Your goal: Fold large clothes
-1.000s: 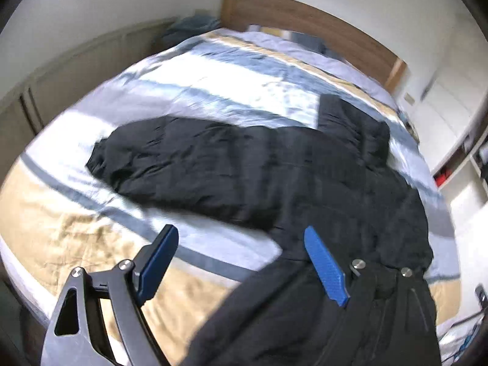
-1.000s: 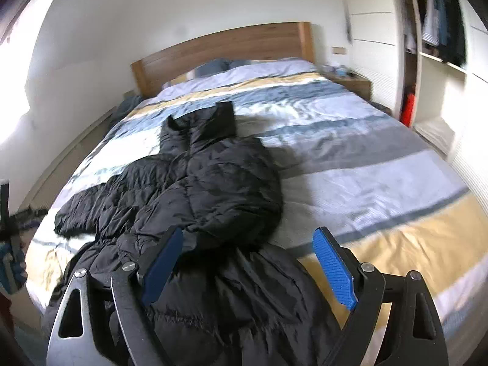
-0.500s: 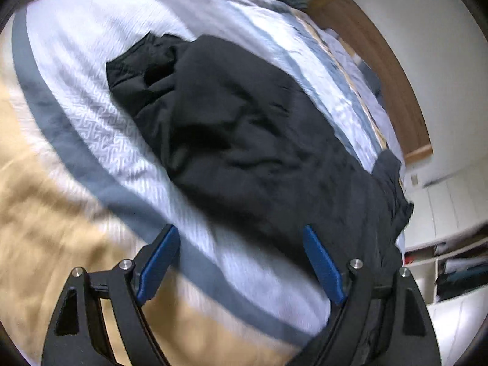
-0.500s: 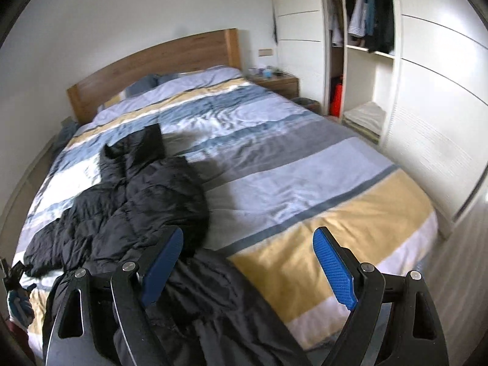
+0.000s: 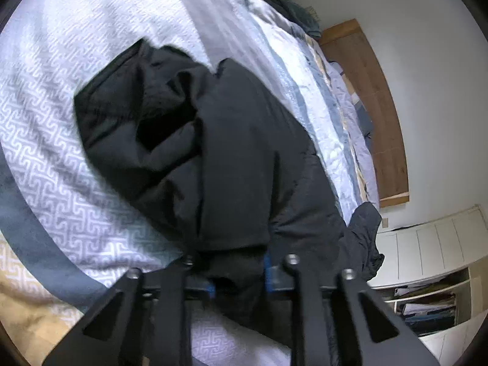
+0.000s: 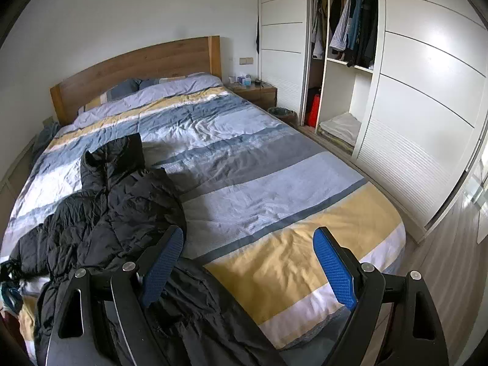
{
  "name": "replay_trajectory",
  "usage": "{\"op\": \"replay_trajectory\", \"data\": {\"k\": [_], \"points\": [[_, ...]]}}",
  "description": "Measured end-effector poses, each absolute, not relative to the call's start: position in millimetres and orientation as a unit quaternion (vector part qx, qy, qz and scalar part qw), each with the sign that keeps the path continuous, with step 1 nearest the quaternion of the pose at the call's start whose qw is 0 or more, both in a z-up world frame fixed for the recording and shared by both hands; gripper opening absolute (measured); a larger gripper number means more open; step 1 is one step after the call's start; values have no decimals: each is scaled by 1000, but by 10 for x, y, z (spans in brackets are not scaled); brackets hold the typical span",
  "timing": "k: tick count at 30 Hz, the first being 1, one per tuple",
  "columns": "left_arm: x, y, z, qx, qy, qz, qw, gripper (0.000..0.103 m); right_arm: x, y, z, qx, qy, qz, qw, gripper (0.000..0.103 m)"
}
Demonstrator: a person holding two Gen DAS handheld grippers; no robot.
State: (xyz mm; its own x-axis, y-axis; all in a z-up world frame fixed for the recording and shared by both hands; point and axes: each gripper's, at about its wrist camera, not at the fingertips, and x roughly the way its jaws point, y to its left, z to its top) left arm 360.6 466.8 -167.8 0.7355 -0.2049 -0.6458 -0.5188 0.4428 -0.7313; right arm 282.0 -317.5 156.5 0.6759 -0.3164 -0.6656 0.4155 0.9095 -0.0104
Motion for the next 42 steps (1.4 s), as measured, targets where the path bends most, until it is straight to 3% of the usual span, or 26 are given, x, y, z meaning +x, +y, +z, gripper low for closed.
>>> {"op": "replay_trajectory", "data": {"k": [13, 26, 33, 42], "points": [[3641, 4092, -504, -403, 327, 74, 851, 8, 2744, -3321, 1352, 105, 341, -162, 920, 86], [3740, 2367, 697, -273, 312, -24, 910, 8, 2793, -3541, 990, 110, 343, -117, 926, 86], [3738, 1340, 818, -196, 339, -59, 918, 8, 2769, -3705, 819, 124, 341, -95, 927, 87], [3646, 357, 353, -127, 402, -69, 904, 8, 2699, -3972, 599, 153, 343, -86, 923, 87]]}}
